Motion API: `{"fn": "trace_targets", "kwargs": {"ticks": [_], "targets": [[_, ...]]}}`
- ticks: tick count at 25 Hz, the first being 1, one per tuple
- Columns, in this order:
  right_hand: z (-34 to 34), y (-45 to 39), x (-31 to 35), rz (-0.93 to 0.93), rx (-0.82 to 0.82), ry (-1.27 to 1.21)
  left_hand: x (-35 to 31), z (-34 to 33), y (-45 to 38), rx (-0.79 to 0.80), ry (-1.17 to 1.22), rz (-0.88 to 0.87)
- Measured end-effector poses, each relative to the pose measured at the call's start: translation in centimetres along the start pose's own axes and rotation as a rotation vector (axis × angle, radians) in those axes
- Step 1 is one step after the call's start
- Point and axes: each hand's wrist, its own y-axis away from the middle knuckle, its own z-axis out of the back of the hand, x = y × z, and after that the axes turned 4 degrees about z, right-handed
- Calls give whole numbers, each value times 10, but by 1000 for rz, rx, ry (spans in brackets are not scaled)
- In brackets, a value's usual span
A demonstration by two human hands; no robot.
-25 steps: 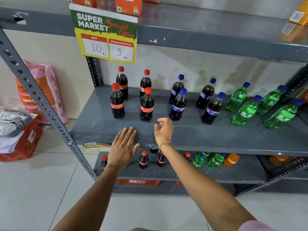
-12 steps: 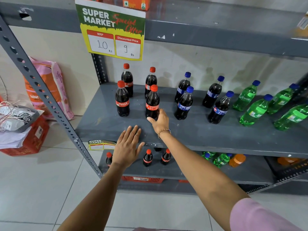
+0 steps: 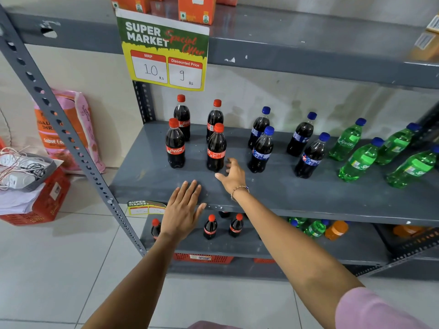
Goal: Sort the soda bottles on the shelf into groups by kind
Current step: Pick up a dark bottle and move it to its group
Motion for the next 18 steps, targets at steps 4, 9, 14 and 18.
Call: {"fn": "trace_targets", "kwargs": {"ticks": [4,9,14,18], "targets": [[20,20,-21,11,-33,32,-4,2,-2,-29,9,34],[56,32,-46,-23,-251,-92,-36,25,-41,-109,309,241],[90,9,-67,-97,-282,-175,-55,35,-106,134,923,582],[99,-14,-67,-111,-24,-223,-67,31,-129,145,931,647]]}}
